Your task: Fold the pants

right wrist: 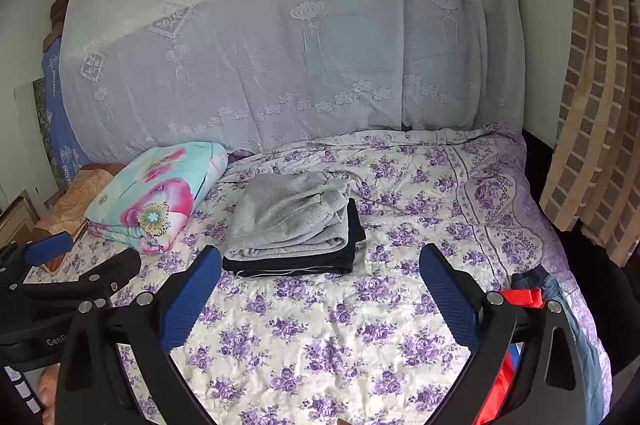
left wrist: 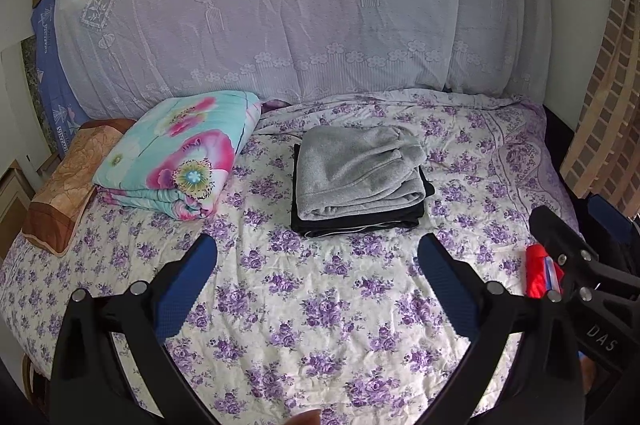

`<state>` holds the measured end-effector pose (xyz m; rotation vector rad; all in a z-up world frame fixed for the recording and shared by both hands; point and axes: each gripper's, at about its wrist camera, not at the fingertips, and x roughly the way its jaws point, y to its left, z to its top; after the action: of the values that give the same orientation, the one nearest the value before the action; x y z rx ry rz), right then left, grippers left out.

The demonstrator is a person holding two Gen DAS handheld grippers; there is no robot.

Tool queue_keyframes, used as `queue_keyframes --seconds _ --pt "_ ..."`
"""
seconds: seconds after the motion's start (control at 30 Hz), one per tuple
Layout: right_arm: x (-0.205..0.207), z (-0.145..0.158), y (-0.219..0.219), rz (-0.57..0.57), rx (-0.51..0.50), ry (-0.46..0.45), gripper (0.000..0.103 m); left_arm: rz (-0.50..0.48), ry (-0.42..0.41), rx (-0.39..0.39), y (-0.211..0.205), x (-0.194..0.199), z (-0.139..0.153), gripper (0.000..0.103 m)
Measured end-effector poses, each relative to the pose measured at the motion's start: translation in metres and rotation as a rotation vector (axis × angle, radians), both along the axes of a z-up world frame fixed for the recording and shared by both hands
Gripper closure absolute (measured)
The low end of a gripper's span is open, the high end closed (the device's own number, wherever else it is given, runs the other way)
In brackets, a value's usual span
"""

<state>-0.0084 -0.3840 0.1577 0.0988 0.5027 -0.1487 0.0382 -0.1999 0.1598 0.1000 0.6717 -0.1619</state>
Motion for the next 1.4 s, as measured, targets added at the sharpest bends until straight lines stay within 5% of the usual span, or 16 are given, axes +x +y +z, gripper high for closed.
queue_keyframes --seconds 1.4 --pt "0.0037 0.003 0.0016 0.008 0.006 -0.001 0.004 -0.004 -0.019 0.006 -0.0023 -0.0027 -0.0018 0.005"
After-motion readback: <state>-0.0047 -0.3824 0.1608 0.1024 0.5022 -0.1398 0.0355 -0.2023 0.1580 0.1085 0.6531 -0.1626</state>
